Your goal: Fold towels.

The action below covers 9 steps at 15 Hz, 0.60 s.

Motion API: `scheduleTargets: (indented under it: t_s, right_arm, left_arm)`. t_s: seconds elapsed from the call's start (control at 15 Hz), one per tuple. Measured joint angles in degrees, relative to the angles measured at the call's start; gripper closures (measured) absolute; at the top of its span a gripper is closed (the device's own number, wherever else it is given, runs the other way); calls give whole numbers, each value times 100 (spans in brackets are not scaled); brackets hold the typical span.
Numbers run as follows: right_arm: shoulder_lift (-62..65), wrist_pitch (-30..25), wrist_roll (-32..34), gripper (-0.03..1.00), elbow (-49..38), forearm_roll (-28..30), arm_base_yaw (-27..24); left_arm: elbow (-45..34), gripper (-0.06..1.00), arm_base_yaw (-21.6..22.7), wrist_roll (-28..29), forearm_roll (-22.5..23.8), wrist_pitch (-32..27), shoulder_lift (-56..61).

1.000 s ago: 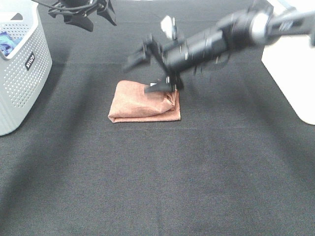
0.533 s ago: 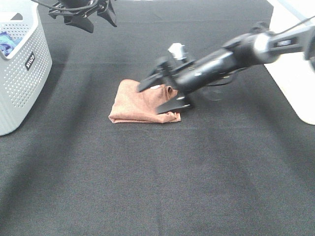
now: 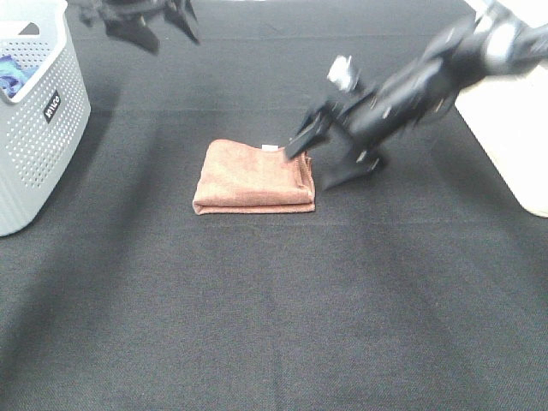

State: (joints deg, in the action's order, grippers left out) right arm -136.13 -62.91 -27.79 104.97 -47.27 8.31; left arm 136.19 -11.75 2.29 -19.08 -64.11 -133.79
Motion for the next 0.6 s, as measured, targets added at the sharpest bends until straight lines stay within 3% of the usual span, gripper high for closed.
scheduleTargets:
  t_s: [0.2, 0.27, 0.4, 0.6]
  right_arm:
    - [773, -258, 808, 12, 0, 1117, 6]
    - [773, -258, 808, 12, 0, 1117, 6]
    - [1461, -561, 1301, 12, 0, 1833, 6]
    - [2555, -602, 1581, 12, -235, 2315, 6]
  left_arm:
    - [0, 28, 0, -6, 435, -516, 561]
    - [0, 28, 0, -6, 435, -516, 561]
    - [0, 28, 0, -17, 670, -544, 968]
    - [-252, 28, -6, -183, 779, -550, 1879]
